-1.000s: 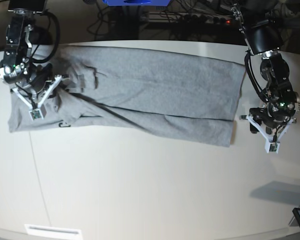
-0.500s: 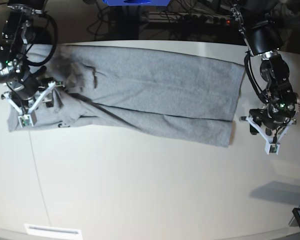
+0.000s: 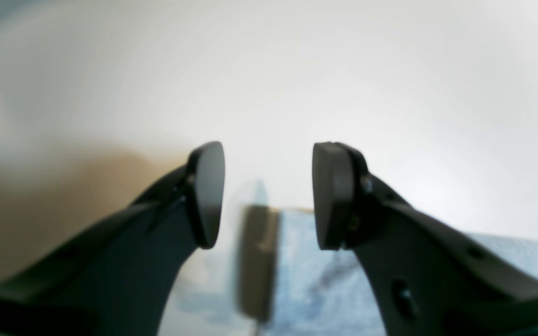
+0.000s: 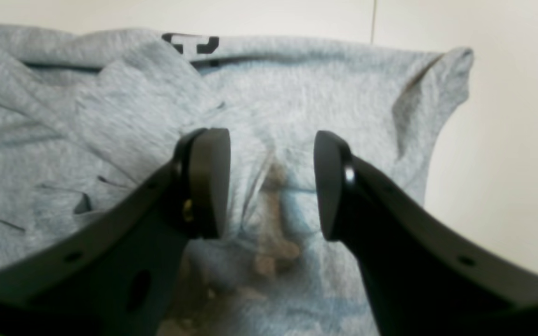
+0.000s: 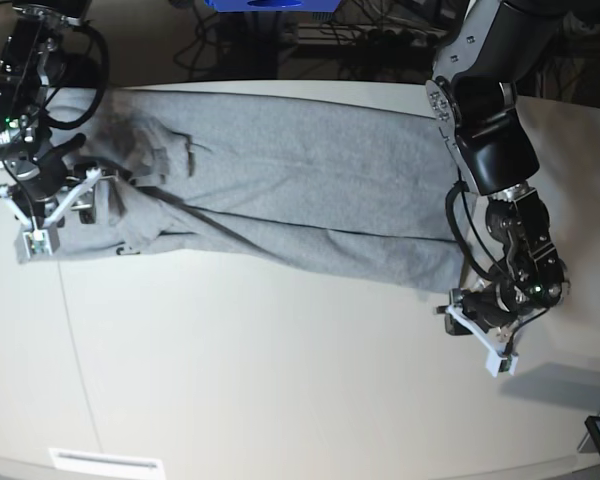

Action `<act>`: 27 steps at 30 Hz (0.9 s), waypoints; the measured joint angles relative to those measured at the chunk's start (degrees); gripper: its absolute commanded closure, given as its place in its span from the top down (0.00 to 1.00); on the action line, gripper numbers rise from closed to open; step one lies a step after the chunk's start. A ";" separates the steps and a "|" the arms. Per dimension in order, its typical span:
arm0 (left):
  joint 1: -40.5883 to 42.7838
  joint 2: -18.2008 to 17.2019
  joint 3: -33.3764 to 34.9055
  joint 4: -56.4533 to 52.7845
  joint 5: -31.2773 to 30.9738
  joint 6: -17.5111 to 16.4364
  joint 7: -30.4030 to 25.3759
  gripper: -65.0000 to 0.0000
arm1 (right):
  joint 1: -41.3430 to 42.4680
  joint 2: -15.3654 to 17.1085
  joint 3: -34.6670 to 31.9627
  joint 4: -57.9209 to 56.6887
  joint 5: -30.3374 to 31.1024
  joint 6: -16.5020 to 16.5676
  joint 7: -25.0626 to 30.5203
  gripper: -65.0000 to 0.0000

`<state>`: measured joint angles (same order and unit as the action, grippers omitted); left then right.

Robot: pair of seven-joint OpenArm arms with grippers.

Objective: Fold the T-shirt properly
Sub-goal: 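Lower the left gripper onto the folded shirt's end near the hem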

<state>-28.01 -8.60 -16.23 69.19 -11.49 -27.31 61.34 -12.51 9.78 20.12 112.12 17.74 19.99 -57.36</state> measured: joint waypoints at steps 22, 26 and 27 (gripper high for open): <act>3.50 0.15 -0.24 -4.24 -0.15 0.00 0.11 0.45 | -0.04 0.13 0.00 0.00 -0.04 -0.02 0.11 0.44; 4.74 0.59 -3.52 -2.95 -0.35 -0.22 0.07 0.42 | -0.02 0.13 0.00 0.00 -0.04 0.00 0.11 0.44; 4.90 0.46 -3.91 -2.36 -0.13 -0.17 0.17 0.37 | -0.02 0.15 0.00 0.00 -0.04 0.00 0.11 0.44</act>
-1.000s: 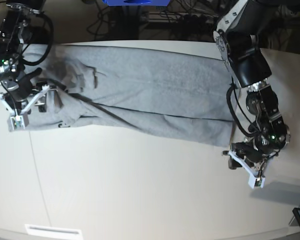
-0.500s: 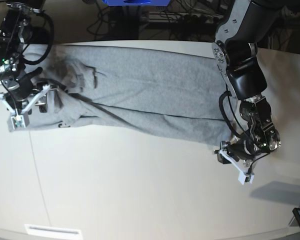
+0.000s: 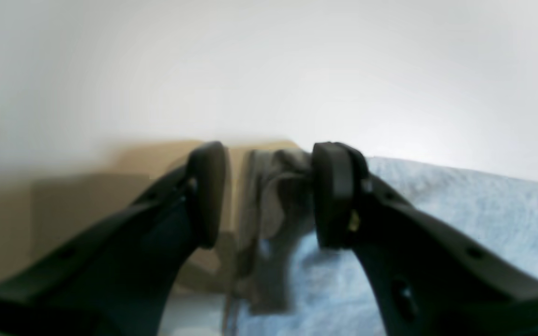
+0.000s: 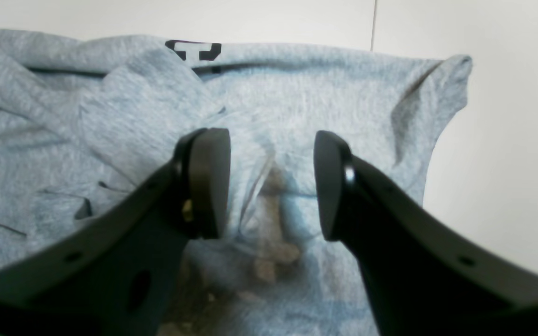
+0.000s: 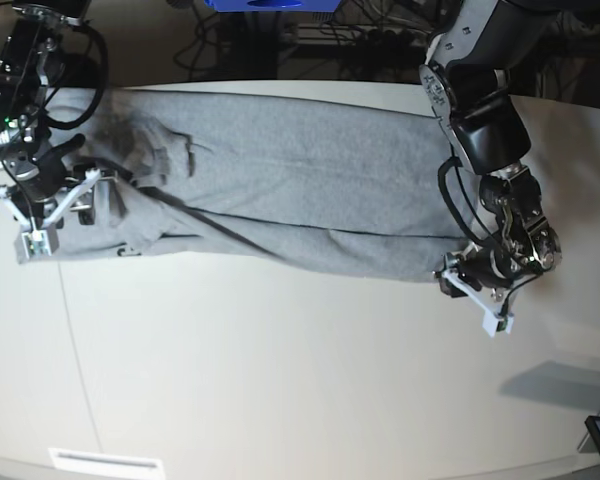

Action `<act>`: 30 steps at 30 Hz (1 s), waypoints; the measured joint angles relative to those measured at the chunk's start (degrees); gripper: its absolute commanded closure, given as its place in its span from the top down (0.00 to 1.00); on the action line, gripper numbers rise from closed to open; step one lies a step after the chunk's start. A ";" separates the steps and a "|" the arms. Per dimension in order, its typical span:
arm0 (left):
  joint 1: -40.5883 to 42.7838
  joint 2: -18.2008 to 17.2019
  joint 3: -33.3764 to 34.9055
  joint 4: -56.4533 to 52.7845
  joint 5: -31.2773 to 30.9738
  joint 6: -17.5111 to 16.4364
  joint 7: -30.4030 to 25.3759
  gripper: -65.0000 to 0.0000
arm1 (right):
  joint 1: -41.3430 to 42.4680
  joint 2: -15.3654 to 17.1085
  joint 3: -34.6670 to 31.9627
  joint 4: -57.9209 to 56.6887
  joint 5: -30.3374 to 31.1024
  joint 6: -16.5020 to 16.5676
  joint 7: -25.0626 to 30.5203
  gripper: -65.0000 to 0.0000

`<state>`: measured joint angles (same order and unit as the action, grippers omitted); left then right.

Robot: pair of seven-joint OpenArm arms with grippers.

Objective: Fold the T-shirt properly
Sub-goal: 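Lower the left gripper onto the folded shirt's end near the hem, then pull the shirt end toward the right gripper with the left gripper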

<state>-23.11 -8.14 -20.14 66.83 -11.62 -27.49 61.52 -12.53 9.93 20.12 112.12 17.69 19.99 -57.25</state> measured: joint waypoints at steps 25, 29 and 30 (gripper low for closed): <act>1.22 0.07 0.42 3.72 -0.24 -0.02 -0.26 0.00 | -0.52 -0.15 -0.15 0.00 0.17 0.02 -0.22 0.44; 4.42 0.00 0.42 11.50 -4.55 -0.04 4.55 0.00 | -0.48 0.17 -1.79 -1.29 -0.07 -0.15 -0.07 0.44; 4.59 0.04 0.42 12.98 -5.64 0.07 6.80 0.00 | -0.50 0.20 -2.97 -1.75 -0.02 -0.13 -0.13 0.44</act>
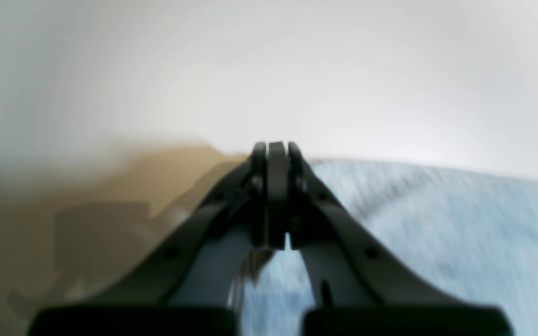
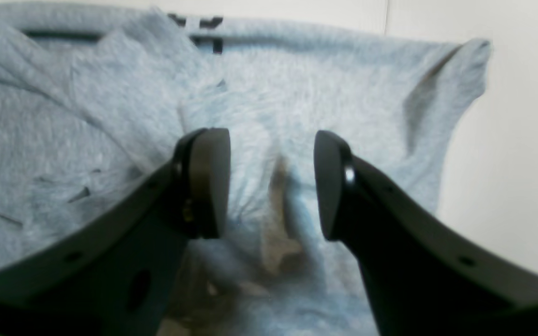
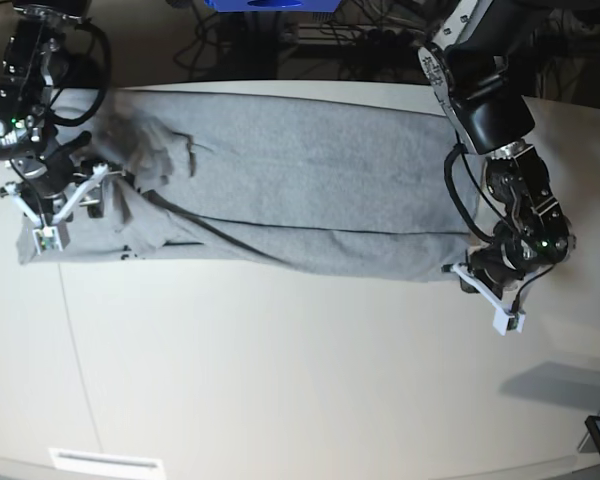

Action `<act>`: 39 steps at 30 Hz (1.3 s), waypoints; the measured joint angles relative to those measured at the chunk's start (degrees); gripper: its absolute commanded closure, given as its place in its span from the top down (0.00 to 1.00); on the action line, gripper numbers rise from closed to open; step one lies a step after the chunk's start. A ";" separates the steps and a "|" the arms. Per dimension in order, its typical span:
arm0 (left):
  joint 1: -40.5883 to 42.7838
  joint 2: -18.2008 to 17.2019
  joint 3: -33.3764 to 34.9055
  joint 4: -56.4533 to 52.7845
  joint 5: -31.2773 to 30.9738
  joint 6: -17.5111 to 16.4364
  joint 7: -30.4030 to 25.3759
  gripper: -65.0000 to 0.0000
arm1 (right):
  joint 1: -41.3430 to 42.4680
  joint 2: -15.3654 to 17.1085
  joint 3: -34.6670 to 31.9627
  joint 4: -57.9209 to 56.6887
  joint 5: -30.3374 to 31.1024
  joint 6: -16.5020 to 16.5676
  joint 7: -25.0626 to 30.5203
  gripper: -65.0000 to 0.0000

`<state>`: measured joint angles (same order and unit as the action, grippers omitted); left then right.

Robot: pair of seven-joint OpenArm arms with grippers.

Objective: Fold the T-shirt properly
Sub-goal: 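Pull the shirt end toward the right gripper with the left gripper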

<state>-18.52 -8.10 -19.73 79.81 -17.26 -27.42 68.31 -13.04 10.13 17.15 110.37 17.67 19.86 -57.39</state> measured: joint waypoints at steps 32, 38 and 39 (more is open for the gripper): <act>26.08 -3.76 7.93 27.58 -3.30 -0.28 2.86 0.00 | 0.83 -1.75 -4.68 0.00 0.13 -0.33 0.17 0.44; 27.56 -7.76 7.98 28.26 -3.17 -0.28 3.04 0.00 | 1.55 -1.79 -4.68 0.00 0.04 -0.26 0.13 0.44; 27.47 -8.31 8.00 28.26 -3.19 -0.28 3.04 0.00 | 1.84 -1.77 -4.66 0.00 0.04 -0.26 0.22 0.44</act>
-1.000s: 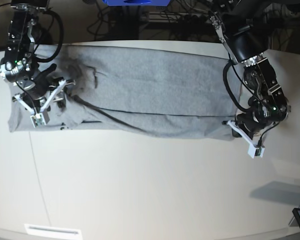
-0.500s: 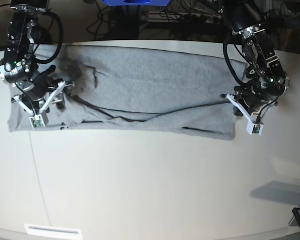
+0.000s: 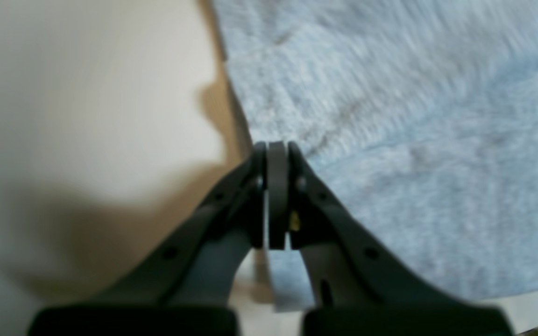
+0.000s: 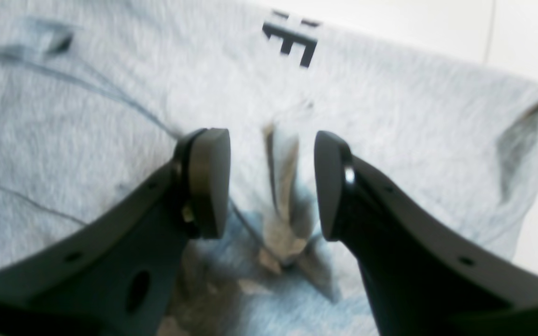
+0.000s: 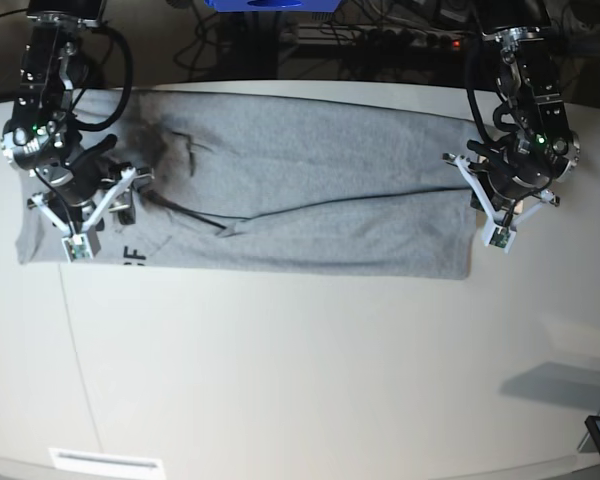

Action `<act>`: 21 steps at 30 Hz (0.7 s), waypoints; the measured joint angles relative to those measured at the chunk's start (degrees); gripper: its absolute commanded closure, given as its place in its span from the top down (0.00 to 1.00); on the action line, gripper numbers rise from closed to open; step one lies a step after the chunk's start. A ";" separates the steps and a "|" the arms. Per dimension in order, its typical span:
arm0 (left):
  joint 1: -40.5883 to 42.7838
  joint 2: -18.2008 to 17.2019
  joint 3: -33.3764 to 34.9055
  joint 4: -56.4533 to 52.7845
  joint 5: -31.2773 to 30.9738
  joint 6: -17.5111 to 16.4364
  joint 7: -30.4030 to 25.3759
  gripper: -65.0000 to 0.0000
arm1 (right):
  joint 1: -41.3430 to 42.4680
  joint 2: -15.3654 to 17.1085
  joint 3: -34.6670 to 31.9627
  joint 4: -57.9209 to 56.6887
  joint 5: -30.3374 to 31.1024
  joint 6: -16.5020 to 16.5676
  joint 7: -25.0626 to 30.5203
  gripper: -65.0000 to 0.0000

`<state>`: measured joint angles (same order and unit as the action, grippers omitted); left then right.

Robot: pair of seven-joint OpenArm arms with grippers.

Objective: Fold the T-shirt properly
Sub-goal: 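Pull the shirt end toward the right gripper with the left gripper, then smooth the strip with both grippers, right gripper sliding along the shirt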

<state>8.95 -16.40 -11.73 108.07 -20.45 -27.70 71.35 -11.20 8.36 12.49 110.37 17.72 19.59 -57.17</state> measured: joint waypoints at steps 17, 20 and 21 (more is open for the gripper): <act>-0.26 -5.46 6.34 0.11 -0.48 -0.02 -0.17 0.00 | 0.37 0.00 0.02 0.00 0.11 -0.02 1.97 0.43; -2.08 -4.68 4.35 0.24 -0.33 0.00 -0.17 0.00 | 0.44 0.04 1.27 0.09 -0.07 -0.02 8.13 0.37; -3.08 -4.07 4.13 0.24 -0.13 0.00 -0.20 0.00 | 0.57 0.20 1.14 0.09 -0.02 -0.07 8.52 0.35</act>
<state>5.87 -20.47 -7.60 108.31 -20.58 -27.70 71.16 -10.63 8.56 13.63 110.45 17.69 19.53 -48.64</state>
